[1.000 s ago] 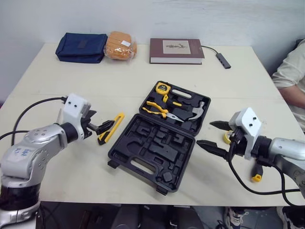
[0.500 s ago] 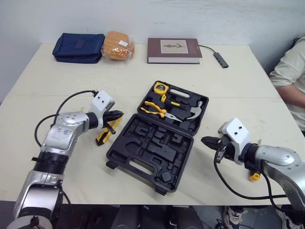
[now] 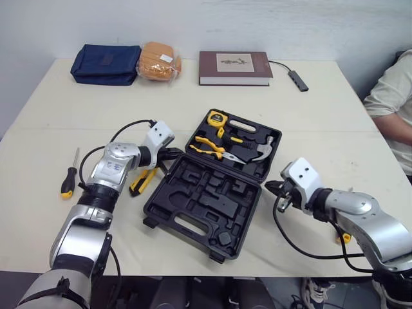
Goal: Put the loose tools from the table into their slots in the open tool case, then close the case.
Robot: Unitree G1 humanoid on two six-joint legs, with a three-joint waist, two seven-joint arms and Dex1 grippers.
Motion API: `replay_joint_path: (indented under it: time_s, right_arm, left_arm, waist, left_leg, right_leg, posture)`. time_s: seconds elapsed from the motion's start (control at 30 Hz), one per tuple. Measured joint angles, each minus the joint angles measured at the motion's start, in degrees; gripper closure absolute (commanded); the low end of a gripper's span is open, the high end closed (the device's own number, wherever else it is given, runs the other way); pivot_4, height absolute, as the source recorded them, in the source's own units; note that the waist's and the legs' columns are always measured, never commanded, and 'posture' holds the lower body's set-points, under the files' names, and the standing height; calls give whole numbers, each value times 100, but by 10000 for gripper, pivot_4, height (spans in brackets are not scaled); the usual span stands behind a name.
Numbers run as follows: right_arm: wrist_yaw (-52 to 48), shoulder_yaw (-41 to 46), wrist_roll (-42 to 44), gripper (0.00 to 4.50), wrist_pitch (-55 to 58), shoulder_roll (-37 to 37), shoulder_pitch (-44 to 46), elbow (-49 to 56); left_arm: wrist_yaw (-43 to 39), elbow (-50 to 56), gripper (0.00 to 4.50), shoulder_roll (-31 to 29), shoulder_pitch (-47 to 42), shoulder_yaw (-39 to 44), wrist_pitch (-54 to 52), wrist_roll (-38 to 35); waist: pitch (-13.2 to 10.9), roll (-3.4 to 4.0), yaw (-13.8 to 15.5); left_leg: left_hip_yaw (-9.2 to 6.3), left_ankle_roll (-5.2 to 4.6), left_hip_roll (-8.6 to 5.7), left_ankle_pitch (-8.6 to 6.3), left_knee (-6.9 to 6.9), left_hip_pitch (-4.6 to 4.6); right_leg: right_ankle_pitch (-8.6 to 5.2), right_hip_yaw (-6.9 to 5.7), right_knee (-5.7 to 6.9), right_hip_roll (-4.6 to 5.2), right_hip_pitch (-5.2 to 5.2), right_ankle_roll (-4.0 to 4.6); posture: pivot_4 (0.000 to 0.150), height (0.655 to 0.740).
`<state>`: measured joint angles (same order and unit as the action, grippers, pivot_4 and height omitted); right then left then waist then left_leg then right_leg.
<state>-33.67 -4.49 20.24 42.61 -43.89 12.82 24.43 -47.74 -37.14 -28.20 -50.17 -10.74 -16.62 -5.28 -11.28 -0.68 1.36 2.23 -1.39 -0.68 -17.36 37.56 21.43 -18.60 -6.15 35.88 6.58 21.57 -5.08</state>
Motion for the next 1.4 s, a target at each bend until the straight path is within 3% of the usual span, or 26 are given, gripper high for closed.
replay_joint_path:
  time_s: [0.33,0.5,0.67,0.9,1.13,1.4]
  right_arm:
    - [-291,-254,-390,44901,-23,129,326,-195]
    - [-857,-458,-736,44901,-317,-121,646,-507]
    - [-1342,-588,-918,44901,-587,-257,821,-696]
    - [-1904,-653,-964,44901,-764,-281,853,-706]
    - [-2001,-632,-1116,44901,-922,-270,720,-666]
    - [-2001,-620,-1192,44901,-1038,-277,664,-666]
  left_arm:
    - [-667,-402,45000,-60,-110,65,429,250]
    - [-1446,480,45000,-438,437,-20,225,253]
    - [-1661,1551,45000,-736,1014,-22,-169,248]
    - [-1661,3108,45000,-1103,1985,251,-914,182]
    - [-1138,4450,45000,-1070,2974,702,-1680,46]
    - [-755,5011,45000,-1075,3352,909,-2216,-160]
  waist:
    - [0,-1,-50]
    - [0,0,-132]
    - [0,0,-158]
    - [0,1,-158]
    - [1,2,-146]
    - [1,2,-146]
  left_leg:
    - [3,-1,8,-1,12,1]
    - [4,-4,9,-4,11,2]
    - [4,-4,15,-6,12,1]
    - [4,-3,23,-13,14,0]
    - [3,-4,25,-23,17,-3]
    - [3,-2,26,-25,19,-4]
  right_leg:
    - [0,2,6,-3,1,0]
    - [0,5,3,-2,1,0]
    - [0,8,4,-2,0,1]
    - [-1,9,3,-3,0,2]
    - [-1,13,0,-2,-4,4]
    - [-1,14,-1,-2,-4,4]
  posture:
    - [1500,7400]
    - [1500,7400]
    - [1500,7400]
    - [1500,7400]
    - [1500,7400]
    - [1500,7400]
